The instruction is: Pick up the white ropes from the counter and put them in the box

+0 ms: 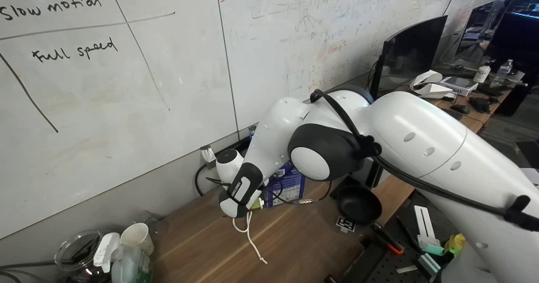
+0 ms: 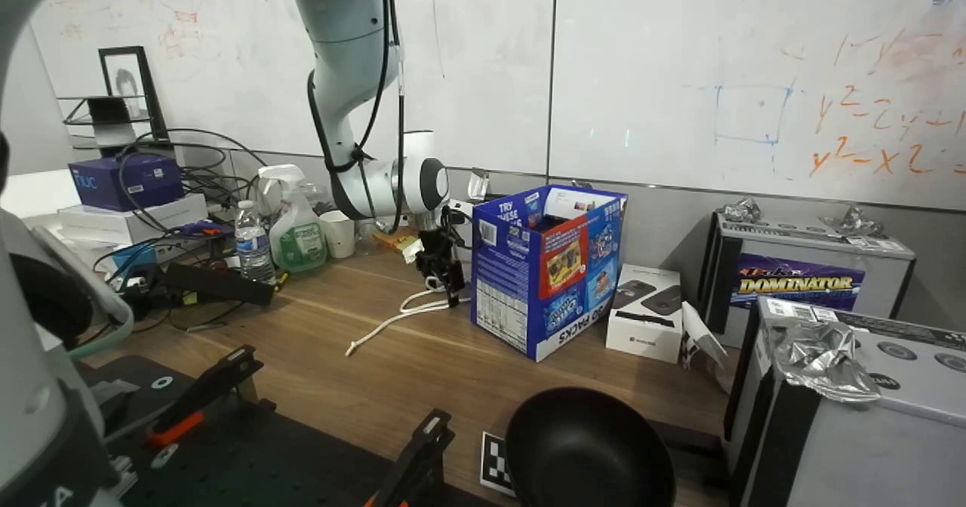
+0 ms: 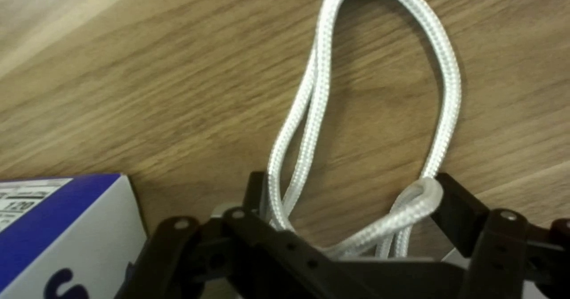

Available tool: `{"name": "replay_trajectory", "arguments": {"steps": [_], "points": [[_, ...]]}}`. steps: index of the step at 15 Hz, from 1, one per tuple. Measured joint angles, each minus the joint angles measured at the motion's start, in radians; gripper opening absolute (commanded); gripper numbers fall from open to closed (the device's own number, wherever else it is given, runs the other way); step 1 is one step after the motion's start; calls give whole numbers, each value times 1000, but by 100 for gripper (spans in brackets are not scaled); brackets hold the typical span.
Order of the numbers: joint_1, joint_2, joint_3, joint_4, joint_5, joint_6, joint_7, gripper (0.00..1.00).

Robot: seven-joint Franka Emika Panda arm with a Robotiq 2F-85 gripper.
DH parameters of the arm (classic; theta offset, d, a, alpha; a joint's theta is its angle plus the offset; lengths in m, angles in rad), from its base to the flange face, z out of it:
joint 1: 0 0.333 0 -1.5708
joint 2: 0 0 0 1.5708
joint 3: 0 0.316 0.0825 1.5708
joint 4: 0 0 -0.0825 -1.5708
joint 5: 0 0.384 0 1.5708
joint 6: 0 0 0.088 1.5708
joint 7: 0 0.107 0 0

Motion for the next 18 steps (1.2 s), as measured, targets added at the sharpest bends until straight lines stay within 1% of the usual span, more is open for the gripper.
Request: {"name": "replay_trajectory", "arguments": {"steps": [5, 6, 10, 11, 13, 15, 18], "points": [[5, -1, 0, 14, 0, -6, -2, 23], [5, -2, -1, 16, 0, -10, -3, 18], [5, -3, -3, 20, 0, -14, -5, 11], [5, -3, -3, 20, 0, -15, -6, 15], [5, -3, -3, 20, 0, -16, -9, 17], [5, -3, -4, 21, 0, -16, -12, 17], [7, -9, -8, 21, 0, -17, -16, 15]]}}
